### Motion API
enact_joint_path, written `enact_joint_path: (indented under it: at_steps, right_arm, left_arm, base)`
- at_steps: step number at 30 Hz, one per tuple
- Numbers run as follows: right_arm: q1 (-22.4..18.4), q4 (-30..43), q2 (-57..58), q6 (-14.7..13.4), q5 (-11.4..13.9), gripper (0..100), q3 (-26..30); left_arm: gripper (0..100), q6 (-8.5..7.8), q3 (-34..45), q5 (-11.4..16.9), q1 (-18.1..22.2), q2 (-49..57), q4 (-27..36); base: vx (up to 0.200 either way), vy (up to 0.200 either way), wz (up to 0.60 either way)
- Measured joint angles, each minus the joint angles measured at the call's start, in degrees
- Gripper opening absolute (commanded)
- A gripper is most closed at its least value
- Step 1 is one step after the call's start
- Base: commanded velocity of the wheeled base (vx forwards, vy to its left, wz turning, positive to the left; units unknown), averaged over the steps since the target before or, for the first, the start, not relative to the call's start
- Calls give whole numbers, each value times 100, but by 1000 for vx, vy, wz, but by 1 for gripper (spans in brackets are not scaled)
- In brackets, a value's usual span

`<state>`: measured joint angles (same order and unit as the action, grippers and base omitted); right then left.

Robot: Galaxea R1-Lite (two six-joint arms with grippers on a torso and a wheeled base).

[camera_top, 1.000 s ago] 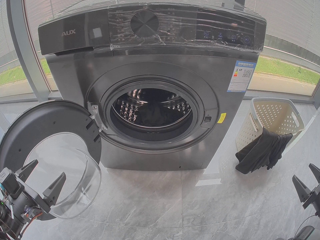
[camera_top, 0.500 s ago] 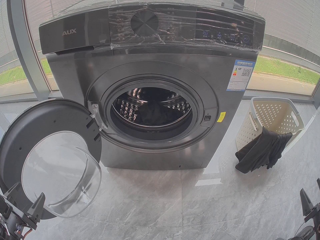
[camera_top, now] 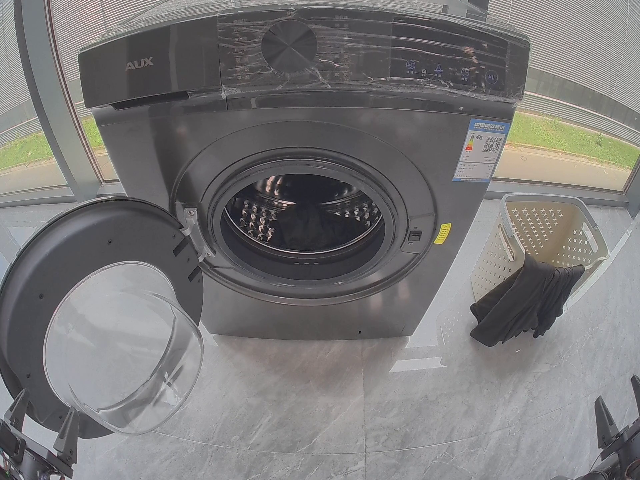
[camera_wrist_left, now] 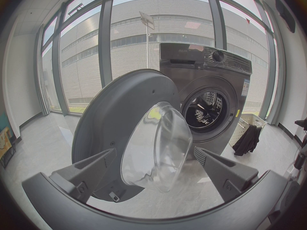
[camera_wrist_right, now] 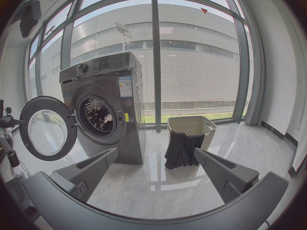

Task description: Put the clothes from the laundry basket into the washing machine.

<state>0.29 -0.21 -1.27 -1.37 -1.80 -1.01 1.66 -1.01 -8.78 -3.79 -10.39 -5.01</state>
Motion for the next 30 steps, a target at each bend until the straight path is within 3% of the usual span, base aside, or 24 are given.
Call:
enact_joint_path:
  at_steps: [4, 6, 8, 10, 12, 15, 21, 30]
  right_arm:
    - [-7, 10, 34, 33, 6, 100, 0]
    - [-9, 11, 45, 39, 11, 100, 0]
    - [-9, 13, 50, 44, 13, 100, 0]
    - [-9, 13, 54, 46, 13, 100, 0]
    - [-5, 13, 56, 48, 13, 100, 0]
    - [-5, 13, 56, 50, 13, 100, 0]
    - [-5, 13, 56, 50, 13, 100, 0]
    - [-7, 16, 56, 50, 17, 100, 0]
  left_arm:
    - [100, -40, 0, 486, 222, 485, 132]
    - [100, -43, 0, 600, 283, 642, 154]
    - [100, -40, 0, 536, 324, 747, 167]
    - [100, -65, 0, 301, 350, 827, 187]
    - [100, -158, 0, 143, 366, 874, 197]
    - [100, -283, 0, 123, 369, 923, 200]
    - [100, -76, 2, 856, 369, 959, 457]
    - [100, -18, 2, 791, 369, 973, 501]
  base:
    - [0, 0, 0]
    - [0, 0, 0]
    - [0, 0, 0]
    - [0, 0, 0]
    - [0, 0, 0]
    - [0, 0, 0]
    - [0, 0, 0]
    - [0, -200, 0]
